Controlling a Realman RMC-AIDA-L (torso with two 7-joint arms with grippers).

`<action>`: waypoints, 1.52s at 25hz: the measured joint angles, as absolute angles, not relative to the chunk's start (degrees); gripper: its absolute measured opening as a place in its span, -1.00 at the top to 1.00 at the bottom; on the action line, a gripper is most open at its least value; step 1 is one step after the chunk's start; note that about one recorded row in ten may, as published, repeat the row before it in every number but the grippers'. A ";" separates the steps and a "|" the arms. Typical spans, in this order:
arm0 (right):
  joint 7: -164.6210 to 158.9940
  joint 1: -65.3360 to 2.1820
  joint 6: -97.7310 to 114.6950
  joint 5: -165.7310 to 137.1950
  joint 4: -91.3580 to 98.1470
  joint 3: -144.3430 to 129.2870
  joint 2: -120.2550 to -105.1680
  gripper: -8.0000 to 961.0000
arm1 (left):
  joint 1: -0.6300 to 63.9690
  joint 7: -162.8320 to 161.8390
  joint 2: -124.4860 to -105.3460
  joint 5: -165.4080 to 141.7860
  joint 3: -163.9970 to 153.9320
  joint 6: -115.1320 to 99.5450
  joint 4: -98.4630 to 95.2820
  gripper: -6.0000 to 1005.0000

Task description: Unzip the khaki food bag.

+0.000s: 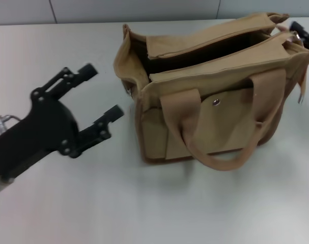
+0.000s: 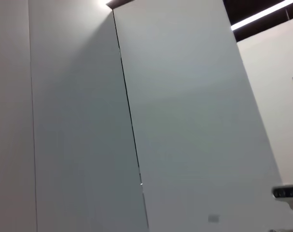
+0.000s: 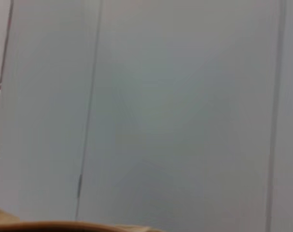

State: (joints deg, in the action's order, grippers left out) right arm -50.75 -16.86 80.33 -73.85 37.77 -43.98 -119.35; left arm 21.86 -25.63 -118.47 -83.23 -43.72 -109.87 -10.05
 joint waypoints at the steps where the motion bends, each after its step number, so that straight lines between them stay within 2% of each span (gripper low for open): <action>1: -51.57 -15.56 83.51 -73.83 37.51 -40.51 -119.44 -0.27 | 21.02 -27.56 -118.39 -83.24 -43.87 -110.61 -11.71 -0.04; 3: -54.28 -14.14 87.12 -73.92 37.19 -37.52 -119.35 -0.46 | 19.29 -32.27 -118.22 -83.24 -46.18 -111.95 -16.33 -0.20; 5: -56.08 -13.34 89.10 -74.18 37.18 -36.58 -119.17 -0.51 | 18.80 -33.51 -118.17 -83.20 -47.82 -112.09 -17.78 -0.37; 6: -58.90 -11.55 93.87 -75.70 37.59 -36.14 -118.52 -0.54 | 18.57 -34.39 -118.04 -83.25 -49.80 -112.06 -18.87 -0.45; 7: -58.90 -11.55 93.87 -75.70 37.59 -36.14 -118.52 -0.57 | 18.34 -35.63 -117.78 -83.29 -53.21 -111.83 -20.12 -0.50; 8: -59.91 -9.69 100.59 -79.64 38.36 -36.25 -117.66 -0.59 | 18.32 -36.12 -117.65 -83.28 -54.97 -111.70 -20.60 -0.54; 11: -59.96 -8.70 110.69 -89.42 39.46 -36.29 -116.79 -0.67 | 19.51 -38.90 -116.84 -85.72 -62.58 -111.22 -21.38 -0.67; 15: -59.54 -9.55 117.50 -101.11 40.17 -36.47 -116.29 -0.76 | 21.51 -42.79 -116.83 -90.14 -63.61 -110.34 -21.56 -0.67; 18: -59.35 -11.75 119.76 -111.92 40.57 -36.28 -116.90 -0.76 | 22.68 -45.58 -117.22 -92.58 -63.73 -107.84 -21.65 -0.67; 23: -59.29 -12.87 119.48 -114.96 40.60 -36.02 -117.54 -0.75 | 22.83 -46.01 -117.56 -93.56 -63.84 -106.64 -22.11 -0.67; 38: -58.33 -13.06 119.01 -114.67 40.61 -34.87 -117.70 -0.75 | 22.41 -46.14 -117.60 -93.68 -63.62 -107.02 -22.25 -0.66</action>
State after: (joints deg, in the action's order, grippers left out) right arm -58.33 -13.06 119.01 -114.67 40.61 -34.87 -117.70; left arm 22.41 -46.14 -117.60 -93.68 -63.62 -107.02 -22.25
